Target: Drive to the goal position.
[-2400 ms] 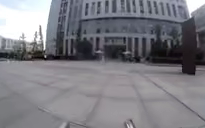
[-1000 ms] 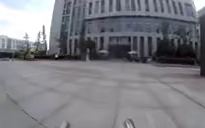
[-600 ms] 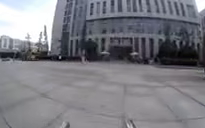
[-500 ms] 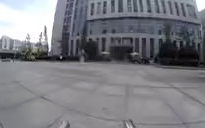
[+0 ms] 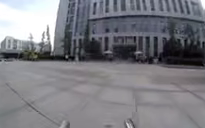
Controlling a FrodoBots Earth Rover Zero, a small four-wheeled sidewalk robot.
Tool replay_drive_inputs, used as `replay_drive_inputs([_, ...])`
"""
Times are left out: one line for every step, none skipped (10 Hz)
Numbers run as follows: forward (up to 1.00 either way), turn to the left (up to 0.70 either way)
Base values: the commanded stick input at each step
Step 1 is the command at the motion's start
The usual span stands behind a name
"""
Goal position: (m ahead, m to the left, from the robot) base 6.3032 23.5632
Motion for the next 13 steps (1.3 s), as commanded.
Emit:
replay_drive_inputs([0.7,0.0])
replay_drive_inputs([0.7,0.0])
replay_drive_inputs([0.7,0.0])
replay_drive_inputs([0.7,0.0])
replay_drive_inputs([0.7,0.0])
replay_drive_inputs([0.7,0.0])
replay_drive_inputs([0.7,0.0])
replay_drive_inputs([0.7,0.0])
replay_drive_inputs([0.7,0.0])
replay_drive_inputs([0.7,0.0])
replay_drive_inputs([0.7,0.0])
replay_drive_inputs([0.7,0.0])
replay_drive_inputs([0.7,0.0])
